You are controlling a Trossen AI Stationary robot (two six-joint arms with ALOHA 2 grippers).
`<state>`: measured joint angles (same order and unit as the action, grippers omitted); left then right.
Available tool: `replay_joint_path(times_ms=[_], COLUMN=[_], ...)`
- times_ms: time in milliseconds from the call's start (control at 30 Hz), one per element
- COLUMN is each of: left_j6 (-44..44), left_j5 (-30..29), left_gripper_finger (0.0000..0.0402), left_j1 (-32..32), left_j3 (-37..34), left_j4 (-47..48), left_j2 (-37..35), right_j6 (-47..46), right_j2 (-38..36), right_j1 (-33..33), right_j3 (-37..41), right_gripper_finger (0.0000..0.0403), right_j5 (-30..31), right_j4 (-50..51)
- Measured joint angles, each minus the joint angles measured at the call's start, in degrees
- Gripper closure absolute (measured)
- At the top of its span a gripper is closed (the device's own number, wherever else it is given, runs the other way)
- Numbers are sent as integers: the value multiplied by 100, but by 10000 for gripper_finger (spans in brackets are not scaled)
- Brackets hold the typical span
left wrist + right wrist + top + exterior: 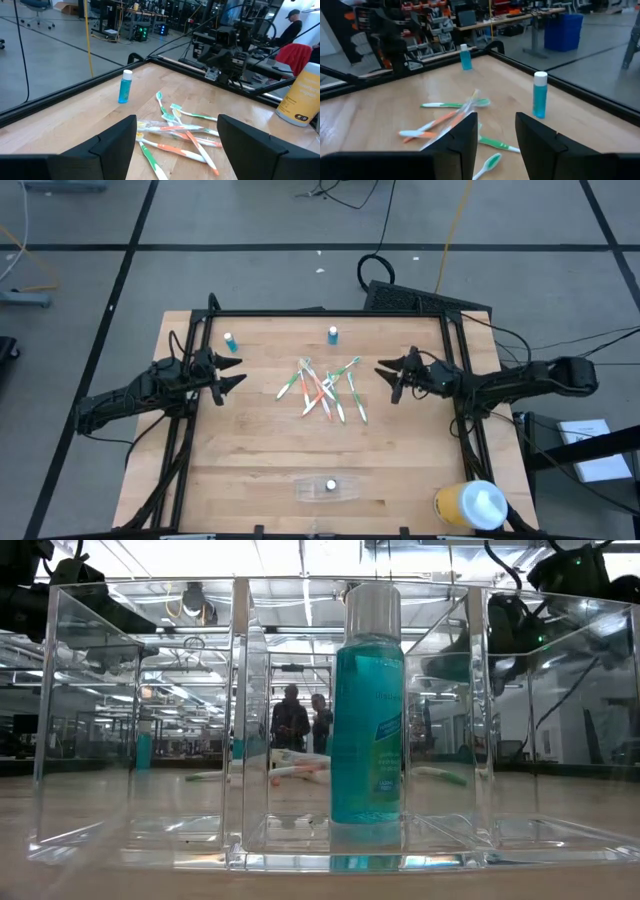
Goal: Pick & Place toothbrushing station
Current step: Put the blue mouthwash bottle into the transparent organizer
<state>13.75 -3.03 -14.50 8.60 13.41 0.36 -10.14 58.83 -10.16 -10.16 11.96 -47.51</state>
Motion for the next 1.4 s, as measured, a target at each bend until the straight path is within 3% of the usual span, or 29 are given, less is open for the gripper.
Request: replay_joint_path(times_ms=[167, 633, 933, 1167, 1267, 1400], left_j6=[0, 43, 1067, 858, 1190, 2184], left_j5=[0, 0, 65, -1006, -1104, -1798], left_gripper_finger=[119, 119, 119, 119, 119, 119], left_j1=[0, 2, 1, 0, 0, -73], left_j3=[0, -1, -2, -2, -2, 63], left_j4=[0, -18, -386, -311, -326, -173], left_j2=[0, 0, 0, 0, 48, 455], right_j6=[292, 932, 803, 631, 679, 780], right_j2=[2, 2, 4, 7, 4, 4], right_j1=[-263, -304, -303, -301, -303, -306], right_j3=[86, 86, 86, 86, 86, 86], right_gripper_finger=[280, 280, 280, 280, 280, 280], right_j5=[-326, -313, -310, -311, -310, -306], right_j4=[-278, -703, -701, -384, -492, -496])
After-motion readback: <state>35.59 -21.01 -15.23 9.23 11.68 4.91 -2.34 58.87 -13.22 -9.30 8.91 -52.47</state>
